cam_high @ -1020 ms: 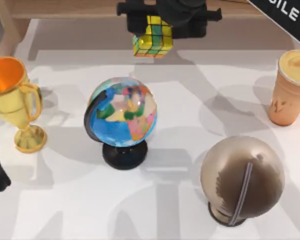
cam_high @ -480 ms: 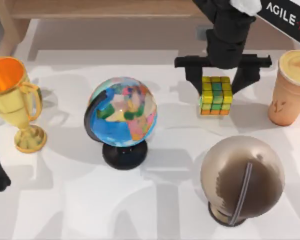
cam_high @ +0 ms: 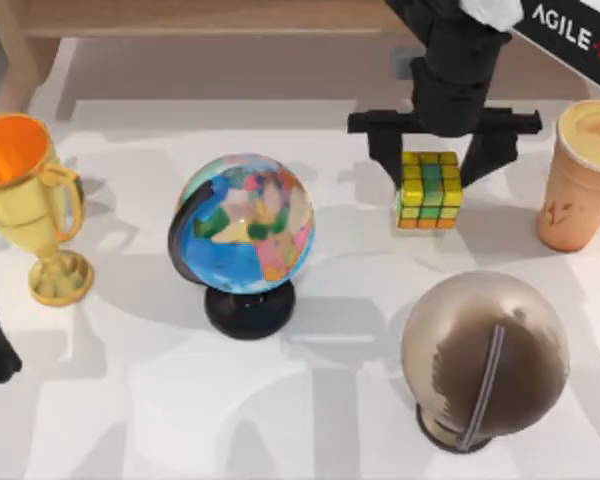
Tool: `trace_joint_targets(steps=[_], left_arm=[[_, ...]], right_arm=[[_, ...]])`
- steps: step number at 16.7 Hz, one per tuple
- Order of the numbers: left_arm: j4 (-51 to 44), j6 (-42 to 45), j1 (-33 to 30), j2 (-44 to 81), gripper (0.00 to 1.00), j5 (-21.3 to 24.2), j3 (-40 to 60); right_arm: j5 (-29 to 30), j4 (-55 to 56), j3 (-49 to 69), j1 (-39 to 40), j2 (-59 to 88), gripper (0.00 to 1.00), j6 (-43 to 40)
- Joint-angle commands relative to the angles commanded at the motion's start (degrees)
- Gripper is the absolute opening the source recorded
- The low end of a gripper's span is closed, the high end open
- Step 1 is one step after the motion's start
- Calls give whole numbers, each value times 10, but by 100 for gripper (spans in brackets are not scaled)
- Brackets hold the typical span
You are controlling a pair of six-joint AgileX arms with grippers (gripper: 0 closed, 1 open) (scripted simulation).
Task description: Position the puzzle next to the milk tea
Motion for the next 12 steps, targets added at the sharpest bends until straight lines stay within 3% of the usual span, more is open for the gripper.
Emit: trace_joint_targets(steps=[12], left_arm=[[0, 0, 0, 0, 100, 0, 0]], right_arm=[[-3, 34, -13, 7, -17, 0, 0]])
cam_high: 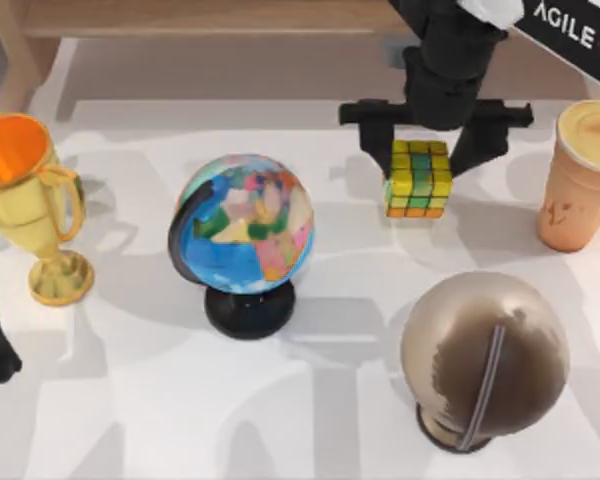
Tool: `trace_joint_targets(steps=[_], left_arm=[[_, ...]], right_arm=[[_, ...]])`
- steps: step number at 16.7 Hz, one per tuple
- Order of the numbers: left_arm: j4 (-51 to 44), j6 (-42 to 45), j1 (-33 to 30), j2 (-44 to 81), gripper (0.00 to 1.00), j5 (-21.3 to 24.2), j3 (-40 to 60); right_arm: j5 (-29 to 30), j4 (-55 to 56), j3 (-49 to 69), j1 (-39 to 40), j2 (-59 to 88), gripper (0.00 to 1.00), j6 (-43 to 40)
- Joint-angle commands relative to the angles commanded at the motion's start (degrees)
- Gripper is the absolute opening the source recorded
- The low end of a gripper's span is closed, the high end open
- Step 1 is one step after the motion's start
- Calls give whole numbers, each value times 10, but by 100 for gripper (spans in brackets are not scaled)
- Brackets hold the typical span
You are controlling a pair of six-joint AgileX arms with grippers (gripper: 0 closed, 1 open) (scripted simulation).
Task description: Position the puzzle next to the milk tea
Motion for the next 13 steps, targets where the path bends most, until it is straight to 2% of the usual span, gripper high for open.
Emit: trace_joint_targets(steps=[10, 13], left_arm=[[0, 0, 0, 0, 100, 0, 0], [0, 0, 0, 0, 100, 0, 0]], right_arm=[[6, 8, -37, -12, 16, 0, -1], [6, 8, -37, -12, 16, 23, -1]])
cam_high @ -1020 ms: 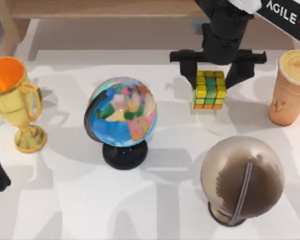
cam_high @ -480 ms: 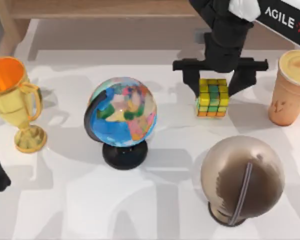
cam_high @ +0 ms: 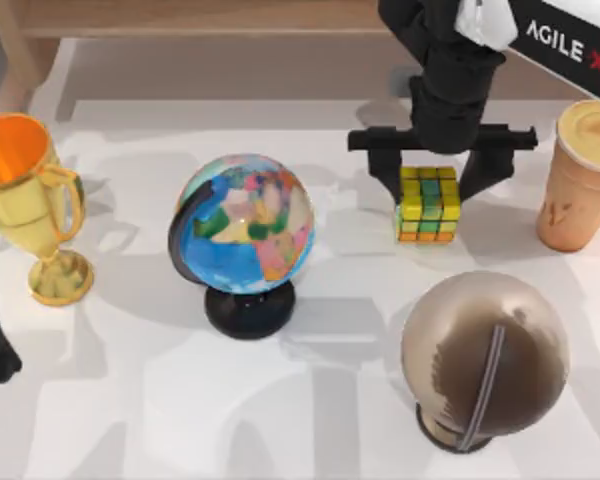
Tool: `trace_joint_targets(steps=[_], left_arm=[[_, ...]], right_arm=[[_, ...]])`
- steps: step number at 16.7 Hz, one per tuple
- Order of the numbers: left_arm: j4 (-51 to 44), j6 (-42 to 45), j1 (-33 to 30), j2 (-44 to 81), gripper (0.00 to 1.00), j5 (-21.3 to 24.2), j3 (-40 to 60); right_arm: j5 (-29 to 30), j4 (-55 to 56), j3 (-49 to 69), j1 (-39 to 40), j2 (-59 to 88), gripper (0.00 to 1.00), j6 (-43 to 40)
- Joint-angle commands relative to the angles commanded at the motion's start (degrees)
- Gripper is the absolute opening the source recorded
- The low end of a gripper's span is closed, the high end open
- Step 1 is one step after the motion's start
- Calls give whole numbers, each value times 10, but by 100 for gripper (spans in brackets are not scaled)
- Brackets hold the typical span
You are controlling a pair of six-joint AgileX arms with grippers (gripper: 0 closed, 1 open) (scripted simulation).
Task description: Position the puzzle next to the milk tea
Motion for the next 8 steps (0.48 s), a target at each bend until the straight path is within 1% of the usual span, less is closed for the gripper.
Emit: trace_joint_targets(steps=[8], left_arm=[[0, 0, 0, 0, 100, 0, 0]], right_arm=[[0, 0, 0, 0, 0, 83, 0]])
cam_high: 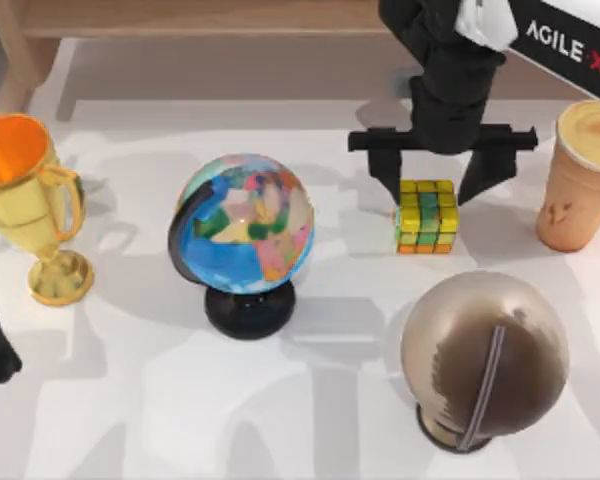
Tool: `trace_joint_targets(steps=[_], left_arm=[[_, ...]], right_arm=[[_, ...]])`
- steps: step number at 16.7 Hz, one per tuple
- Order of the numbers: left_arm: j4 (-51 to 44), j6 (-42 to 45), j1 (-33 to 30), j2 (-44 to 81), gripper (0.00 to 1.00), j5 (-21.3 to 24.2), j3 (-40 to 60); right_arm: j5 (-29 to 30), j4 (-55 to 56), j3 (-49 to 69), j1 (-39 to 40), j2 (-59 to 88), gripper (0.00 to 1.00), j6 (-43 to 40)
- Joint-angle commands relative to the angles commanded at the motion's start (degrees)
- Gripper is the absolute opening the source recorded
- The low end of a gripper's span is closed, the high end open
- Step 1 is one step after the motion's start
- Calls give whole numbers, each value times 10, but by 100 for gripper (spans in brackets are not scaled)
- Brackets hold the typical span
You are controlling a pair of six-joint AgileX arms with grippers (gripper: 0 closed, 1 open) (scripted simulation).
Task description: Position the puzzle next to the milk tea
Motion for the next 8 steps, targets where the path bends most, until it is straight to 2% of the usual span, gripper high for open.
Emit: trace_joint_targets(steps=[2, 8], left_arm=[[0, 0, 0, 0, 100, 0, 0], [0, 0, 0, 0, 100, 0, 0]], right_arm=[[0, 0, 0, 0, 0, 98, 0], [0, 0, 0, 0, 0, 100, 0]])
